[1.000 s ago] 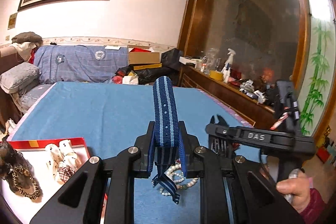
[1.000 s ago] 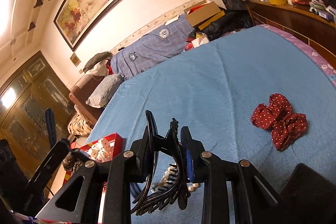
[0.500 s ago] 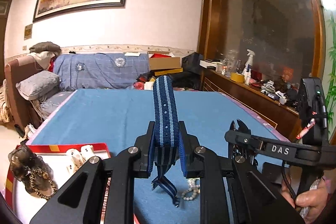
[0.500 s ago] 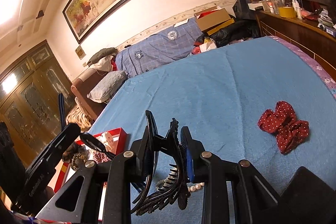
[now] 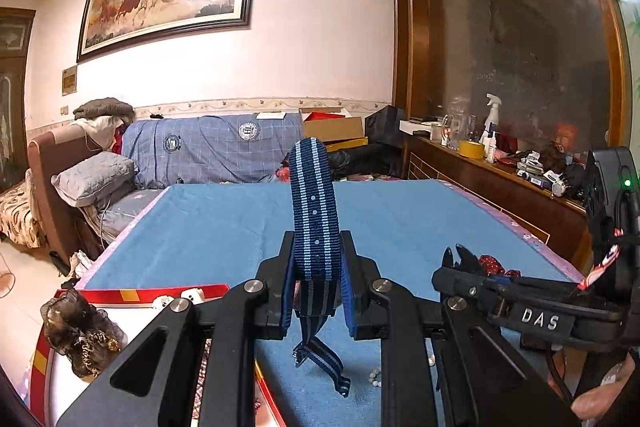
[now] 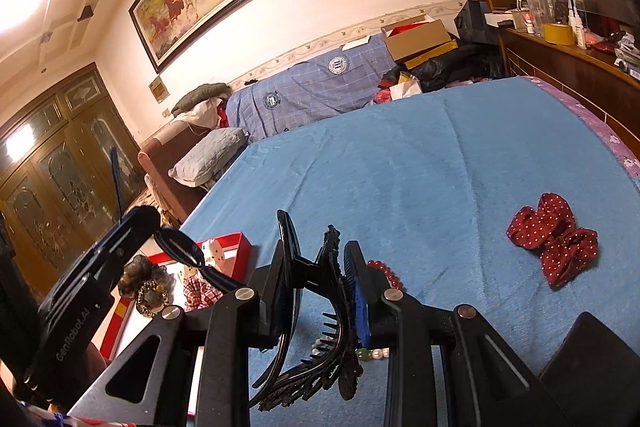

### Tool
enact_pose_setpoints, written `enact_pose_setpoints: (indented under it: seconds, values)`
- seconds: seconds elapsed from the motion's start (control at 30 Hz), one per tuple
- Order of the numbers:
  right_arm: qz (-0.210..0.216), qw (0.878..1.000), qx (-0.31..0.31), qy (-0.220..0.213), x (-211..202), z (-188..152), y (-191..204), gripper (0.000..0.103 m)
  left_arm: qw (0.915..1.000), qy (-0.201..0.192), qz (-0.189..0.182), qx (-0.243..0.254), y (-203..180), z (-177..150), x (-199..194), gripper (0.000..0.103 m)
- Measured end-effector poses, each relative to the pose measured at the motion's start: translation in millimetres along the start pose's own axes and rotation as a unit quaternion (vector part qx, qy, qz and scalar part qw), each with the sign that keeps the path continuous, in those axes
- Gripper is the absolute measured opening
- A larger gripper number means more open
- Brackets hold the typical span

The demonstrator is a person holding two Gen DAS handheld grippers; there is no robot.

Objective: Organize jewelry
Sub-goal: 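Carry the striped band and black claw clip over the red box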

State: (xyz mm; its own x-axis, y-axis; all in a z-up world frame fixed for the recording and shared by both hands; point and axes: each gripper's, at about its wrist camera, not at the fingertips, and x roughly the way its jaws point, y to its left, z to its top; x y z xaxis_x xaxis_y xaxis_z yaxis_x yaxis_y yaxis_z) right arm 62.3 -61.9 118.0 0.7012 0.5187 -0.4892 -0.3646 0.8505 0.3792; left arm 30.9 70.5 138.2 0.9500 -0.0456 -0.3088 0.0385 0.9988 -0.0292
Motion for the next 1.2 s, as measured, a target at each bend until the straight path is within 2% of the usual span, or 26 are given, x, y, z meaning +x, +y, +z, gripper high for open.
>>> enact_pose_setpoints:
  seconds: [0.37,0.5,0.83,0.93,1.2]
  values:
    - [-0.005,1.0,-0.011,-0.001,5,-5,13,0.03,0.9998,-0.004,0.016,-0.012,10,4,-8,0.019]
    - [-0.004,1.0,-0.012,0.002,9,-9,18,0.03,0.9991,-0.009,0.034,-0.022,23,3,-14,0.019]
    - [0.018,0.999,-0.035,0.012,23,-22,60,0.03,0.9939,-0.02,0.085,-0.068,86,-3,-44,0.019]
    - [0.03,0.998,-0.05,0.021,31,-29,79,0.03,0.9916,-0.015,0.109,-0.068,106,-9,-52,0.019]
    - [0.069,0.991,-0.097,0.057,56,-51,129,0.03,0.9848,0.012,0.14,-0.102,155,-21,-64,0.019]
